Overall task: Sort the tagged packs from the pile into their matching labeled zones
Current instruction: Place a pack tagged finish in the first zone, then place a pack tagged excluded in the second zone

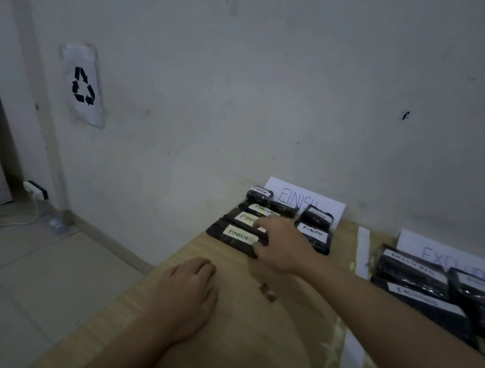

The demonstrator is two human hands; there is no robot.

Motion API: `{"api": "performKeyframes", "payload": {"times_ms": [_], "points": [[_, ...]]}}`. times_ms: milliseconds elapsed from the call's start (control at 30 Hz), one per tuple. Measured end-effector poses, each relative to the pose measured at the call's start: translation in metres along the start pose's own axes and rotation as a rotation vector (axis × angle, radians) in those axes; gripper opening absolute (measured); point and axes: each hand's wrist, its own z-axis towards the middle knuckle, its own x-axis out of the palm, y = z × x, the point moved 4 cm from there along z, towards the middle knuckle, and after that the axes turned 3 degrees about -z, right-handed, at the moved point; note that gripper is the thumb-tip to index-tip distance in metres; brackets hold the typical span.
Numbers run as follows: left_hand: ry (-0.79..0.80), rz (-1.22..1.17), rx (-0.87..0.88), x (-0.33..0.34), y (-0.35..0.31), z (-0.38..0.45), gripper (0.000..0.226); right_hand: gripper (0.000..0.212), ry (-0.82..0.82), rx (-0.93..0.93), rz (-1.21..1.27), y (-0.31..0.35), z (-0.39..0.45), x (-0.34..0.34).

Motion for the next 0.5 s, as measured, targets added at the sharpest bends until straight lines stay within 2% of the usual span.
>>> {"api": "performKeyframes", "payload": {"times_ms": [100, 200, 333, 500], "points": [[0.036, 0.040, 0.019, -0.009, -0.014, 0.004, 0.038, 0.035, 0.047, -0.035, -0.003, -0.019, -0.028, -0.025], [0.044, 0.053, 0.054, -0.020, -0.040, 0.007, 0.039, 0.036, 0.107, -0.041, -0.044, -0.031, -0.065, -0.054], [0.054, -0.026, 0.177, -0.034, -0.095, 0.001, 0.043, 0.031, 0.182, -0.022, -0.071, -0.039, -0.122, -0.095], [0.043, -0.154, 0.359, -0.052, -0.162, -0.031, 0.039, 0.025, 0.204, -0.040, 0.026, -0.038, -0.201, -0.135]]}}
